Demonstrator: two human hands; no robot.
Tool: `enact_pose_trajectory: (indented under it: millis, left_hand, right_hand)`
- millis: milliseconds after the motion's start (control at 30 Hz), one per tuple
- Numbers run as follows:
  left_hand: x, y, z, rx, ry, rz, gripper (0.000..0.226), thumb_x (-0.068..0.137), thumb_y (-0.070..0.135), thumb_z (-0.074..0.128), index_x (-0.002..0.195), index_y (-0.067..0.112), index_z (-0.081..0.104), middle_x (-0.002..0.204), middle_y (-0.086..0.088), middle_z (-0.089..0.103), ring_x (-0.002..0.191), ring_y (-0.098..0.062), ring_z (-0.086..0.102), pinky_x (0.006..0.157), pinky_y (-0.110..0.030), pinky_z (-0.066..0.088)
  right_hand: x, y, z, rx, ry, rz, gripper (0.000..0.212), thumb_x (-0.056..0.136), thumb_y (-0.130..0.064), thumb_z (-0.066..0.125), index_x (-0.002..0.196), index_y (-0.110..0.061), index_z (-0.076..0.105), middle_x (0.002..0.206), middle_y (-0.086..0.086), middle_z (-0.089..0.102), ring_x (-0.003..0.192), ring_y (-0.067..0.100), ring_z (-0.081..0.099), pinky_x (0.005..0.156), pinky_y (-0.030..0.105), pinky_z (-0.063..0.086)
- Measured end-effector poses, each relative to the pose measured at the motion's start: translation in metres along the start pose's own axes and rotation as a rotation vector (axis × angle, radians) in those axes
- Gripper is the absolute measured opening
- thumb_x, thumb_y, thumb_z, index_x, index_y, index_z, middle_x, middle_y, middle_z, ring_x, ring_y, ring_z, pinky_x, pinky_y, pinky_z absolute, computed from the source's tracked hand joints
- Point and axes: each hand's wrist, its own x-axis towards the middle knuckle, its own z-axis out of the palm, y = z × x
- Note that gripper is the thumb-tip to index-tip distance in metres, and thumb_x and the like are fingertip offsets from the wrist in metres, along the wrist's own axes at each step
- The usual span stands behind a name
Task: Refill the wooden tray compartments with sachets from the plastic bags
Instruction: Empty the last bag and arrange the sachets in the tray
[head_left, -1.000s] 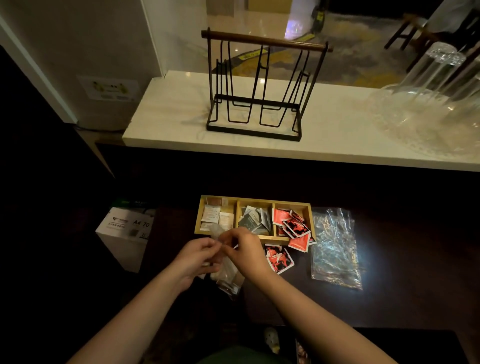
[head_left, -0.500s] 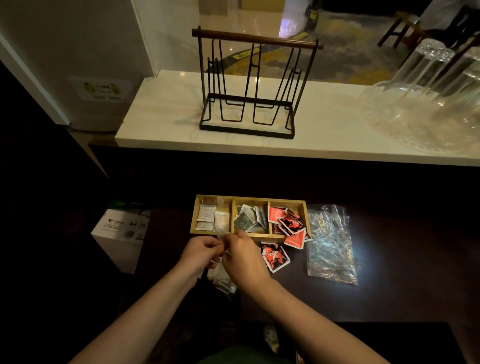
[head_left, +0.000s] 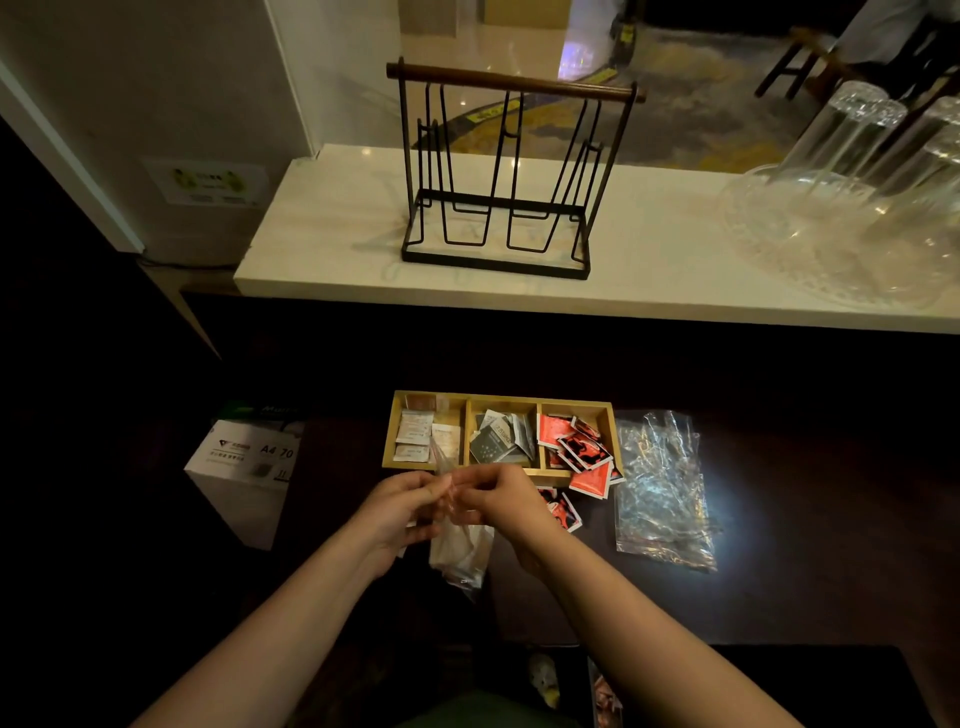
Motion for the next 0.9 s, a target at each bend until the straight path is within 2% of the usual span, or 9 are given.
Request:
enact_pose_trajectory:
  millis: [100, 200, 300, 400, 500, 633, 700, 833, 900]
  left_hand:
    - [-0.001, 0.003, 0.004, 0.037, 0.009, 0.031, 0.015, 0.088, 0.021, 0.062, 0.074, 0.016, 0.061, 0.067, 0.002, 0.059, 0.061, -0.011, 0.056, 0.063, -0.026, 0.051]
    - [-0.003, 0.006, 0.012, 0.132, 0.002, 0.102, 0.024, 0.092, 0.019, 0.056, 0.069, 0.017, 0.054, 0.068, 0.001, 0.056, 0.061, -0.011, 0.054, 0.056, -0.021, 0.05]
    - [-0.005, 0.008, 0.016, 0.178, 0.016, 0.152, 0.023, 0.095, 0.019, 0.052, 0.072, 0.015, 0.049, 0.07, 0.0, 0.055, 0.06, -0.009, 0.056, 0.057, -0.023, 0.05]
    - [-0.006, 0.008, 0.016, 0.2, 0.016, 0.172, 0.022, 0.095, 0.018, 0.051, 0.074, 0.013, 0.049, 0.068, -0.001, 0.056, 0.052, -0.002, 0.06, 0.059, -0.026, 0.05]
    - [-0.006, 0.006, 0.015, 0.219, 0.028, 0.163, 0.023, 0.095, 0.019, 0.052, 0.072, 0.015, 0.051, 0.068, -0.002, 0.055, 0.054, -0.005, 0.058, 0.059, -0.027, 0.05]
    - [-0.003, 0.007, 0.019, 0.242, 0.081, 0.133, 0.02, 0.096, 0.019, 0.05, 0.078, 0.012, 0.054, 0.071, -0.003, 0.057, 0.063, -0.013, 0.056, 0.056, -0.024, 0.051]
    - [-0.002, 0.007, 0.02, 0.271, 0.097, 0.14, 0.018, 0.096, 0.019, 0.049, 0.082, 0.01, 0.053, 0.074, -0.005, 0.058, 0.066, -0.015, 0.056, 0.056, -0.025, 0.051]
    - [-0.003, 0.008, 0.021, 0.31, 0.064, 0.166, 0.019, 0.096, 0.018, 0.049, 0.079, 0.01, 0.051, 0.075, -0.006, 0.059, 0.068, -0.017, 0.061, 0.061, -0.03, 0.053]
    - [-0.004, 0.008, 0.021, 0.317, 0.061, 0.18, 0.02, 0.097, 0.018, 0.048, 0.079, 0.01, 0.05, 0.073, -0.006, 0.059, 0.068, -0.018, 0.062, 0.062, -0.03, 0.054]
  right_hand:
    - [-0.002, 0.0, 0.004, -0.14, -0.006, -0.06, 0.02, 0.084, -0.001, 0.064, 0.099, -0.013, 0.065, 0.084, 0.002, 0.063, 0.08, 0.018, 0.066, 0.078, 0.033, 0.058]
    - [0.0, 0.001, 0.006, -0.308, 0.095, -0.148, 0.022, 0.081, -0.008, 0.068, 0.103, -0.012, 0.067, 0.079, 0.003, 0.064, 0.071, 0.016, 0.066, 0.071, 0.032, 0.06]
    - [-0.003, 0.0, 0.004, -0.328, 0.139, -0.199, 0.016, 0.084, -0.01, 0.066, 0.1, -0.01, 0.07, 0.074, 0.004, 0.069, 0.059, 0.011, 0.065, 0.061, 0.022, 0.058]
    - [-0.008, -0.002, 0.002, -0.297, 0.12, -0.204, 0.013, 0.086, -0.008, 0.063, 0.097, -0.01, 0.07, 0.068, -0.001, 0.069, 0.055, 0.006, 0.064, 0.059, 0.019, 0.056]
    - [-0.008, -0.004, 0.002, -0.313, 0.133, -0.194, 0.016, 0.086, -0.005, 0.061, 0.098, -0.01, 0.07, 0.068, -0.002, 0.067, 0.059, 0.011, 0.066, 0.062, 0.024, 0.059]
    - [-0.008, -0.007, 0.004, -0.499, 0.073, -0.191, 0.029, 0.083, -0.007, 0.063, 0.112, -0.01, 0.06, 0.082, -0.005, 0.061, 0.08, 0.016, 0.062, 0.076, 0.03, 0.055]
    - [-0.007, -0.006, 0.006, -0.476, 0.049, -0.16, 0.033, 0.082, -0.008, 0.064, 0.114, -0.01, 0.056, 0.089, 0.001, 0.061, 0.086, 0.02, 0.062, 0.08, 0.034, 0.056]
    - [-0.002, -0.002, 0.002, -0.387, 0.171, -0.161, 0.014, 0.085, -0.01, 0.063, 0.098, -0.016, 0.062, 0.084, 0.008, 0.067, 0.078, 0.025, 0.069, 0.074, 0.039, 0.06]
    - [-0.001, -0.001, 0.0, -0.354, 0.191, -0.165, 0.006, 0.086, -0.011, 0.063, 0.087, -0.017, 0.063, 0.08, 0.008, 0.067, 0.069, 0.021, 0.067, 0.068, 0.034, 0.06]
